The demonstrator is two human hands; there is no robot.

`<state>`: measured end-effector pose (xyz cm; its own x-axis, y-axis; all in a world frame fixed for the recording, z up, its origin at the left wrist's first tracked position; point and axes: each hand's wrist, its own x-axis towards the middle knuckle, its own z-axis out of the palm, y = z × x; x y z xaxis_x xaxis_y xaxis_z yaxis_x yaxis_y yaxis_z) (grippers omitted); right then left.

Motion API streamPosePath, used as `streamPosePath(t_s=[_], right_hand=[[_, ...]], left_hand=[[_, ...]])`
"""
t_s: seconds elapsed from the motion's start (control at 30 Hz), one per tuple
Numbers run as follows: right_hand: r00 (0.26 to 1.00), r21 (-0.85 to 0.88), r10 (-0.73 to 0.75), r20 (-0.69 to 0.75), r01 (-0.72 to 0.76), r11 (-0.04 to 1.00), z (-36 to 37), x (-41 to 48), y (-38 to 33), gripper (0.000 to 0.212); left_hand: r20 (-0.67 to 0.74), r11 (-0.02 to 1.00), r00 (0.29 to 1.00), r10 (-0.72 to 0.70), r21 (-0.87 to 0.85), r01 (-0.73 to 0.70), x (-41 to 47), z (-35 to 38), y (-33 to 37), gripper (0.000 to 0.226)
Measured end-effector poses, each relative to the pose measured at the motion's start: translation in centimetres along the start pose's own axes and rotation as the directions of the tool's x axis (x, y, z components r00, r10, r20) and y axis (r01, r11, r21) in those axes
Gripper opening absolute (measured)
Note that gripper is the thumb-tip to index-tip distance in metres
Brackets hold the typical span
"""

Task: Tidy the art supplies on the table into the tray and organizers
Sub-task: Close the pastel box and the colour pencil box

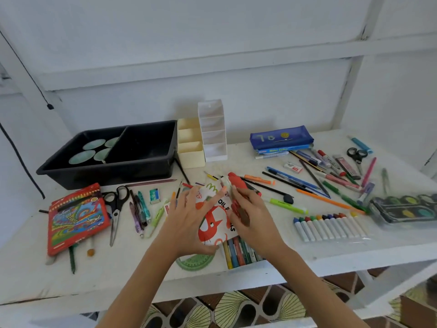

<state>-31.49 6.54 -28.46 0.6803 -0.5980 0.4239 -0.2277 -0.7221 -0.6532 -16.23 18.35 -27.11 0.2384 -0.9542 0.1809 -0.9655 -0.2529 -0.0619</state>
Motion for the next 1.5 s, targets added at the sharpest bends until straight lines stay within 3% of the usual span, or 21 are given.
streamPosePath(t_s=[0.1,0.17,0.27,0.33,0.4,0.47,0.6,0.87,1.03,1.2,1.3,1.37,1.43,1.5], right_hand=[[0.985,-0.271,-0.121,0.123,0.15,0.951,0.4,-0.4,0.4,0.06],[0.963,-0.361,-0.146,0.226,0.222,0.906,0.6,-0.6,0.1,0.06],[0.933,-0.238,-0.11,0.344,0.199,0.951,0.1,0.0,0.2,0.058],[0.955,-0.1,-0.084,0.286,0.117,0.988,-0.3,1.2,1.0,0.037],[0.98,-0.07,-0.019,0.196,0.033,0.997,-0.6,3.1,2.6,0.024],[0.969,-0.152,0.058,0.24,-0.021,0.988,-0.8,4.6,4.2,0.024],[0.91,-0.347,0.102,0.402,0.048,0.937,-0.1,5.9,6.3,0.024],[0.941,-0.55,0.13,0.313,0.068,0.832,0.1,4.8,6.2,0.016],[0.909,-0.606,0.253,0.332,0.0,0.795,-1.0,3.2,5.4,0.03],[0.89,-0.744,0.331,0.313,0.013,0.668,-1.7,2.0,4.0,0.049],[0.916,-0.642,0.157,0.369,0.129,0.756,-2.0,2.9,3.1,0.045],[0.822,-0.416,-0.002,0.57,0.291,0.862,-1.8,3.6,2.4,0.062],[0.626,-0.269,-0.009,0.78,0.348,0.898,-1.3,4.1,1.3,0.091],[0.481,-0.25,0.022,0.876,0.416,0.874,-0.4,4.2,0.7,0.112]], left_hand=[[0.007,1.0,1.0,-0.008,0.029,0.007,0.0,0.1,0.0,0.117],[0.013,0.999,1.0,-0.008,0.035,0.007,-0.1,0.4,-0.3,0.114],[0.018,0.995,1.0,-0.01,0.102,0.008,-0.6,1.0,-1.1,0.109],[0.026,0.996,0.999,-0.045,0.081,0.043,-1.1,0.9,-1.8,0.107],[0.08,0.995,0.992,-0.093,0.045,0.089,-1.8,0.6,-2.8,0.105],[0.089,0.993,0.989,-0.116,0.029,0.114,-2.4,0.4,-3.8,0.106],[0.14,0.989,0.979,-0.15,0.014,0.15,-3.5,-0.1,-4.8,0.106],[0.2,0.991,0.973,-0.116,-0.039,0.127,-5.8,-0.6,-5.9,0.106],[0.231,0.987,0.964,-0.133,-0.059,0.15,-7.2,-0.7,-7.6,0.105],[0.347,0.984,0.925,-0.159,-0.022,0.177,-8.2,-0.6,-9.2,0.105],[0.403,0.984,0.901,-0.16,-0.011,0.18,-8.4,-0.5,-9.5,0.105],[0.434,0.982,0.886,-0.163,-0.014,0.188,-8.5,-0.5,-9.5,0.106],[0.462,0.982,0.873,-0.158,-0.018,0.188,-8.5,-0.4,-9.4,0.106],[0.48,0.982,0.865,-0.145,-0.035,0.183,-8.4,-0.5,-9.3,0.104]])
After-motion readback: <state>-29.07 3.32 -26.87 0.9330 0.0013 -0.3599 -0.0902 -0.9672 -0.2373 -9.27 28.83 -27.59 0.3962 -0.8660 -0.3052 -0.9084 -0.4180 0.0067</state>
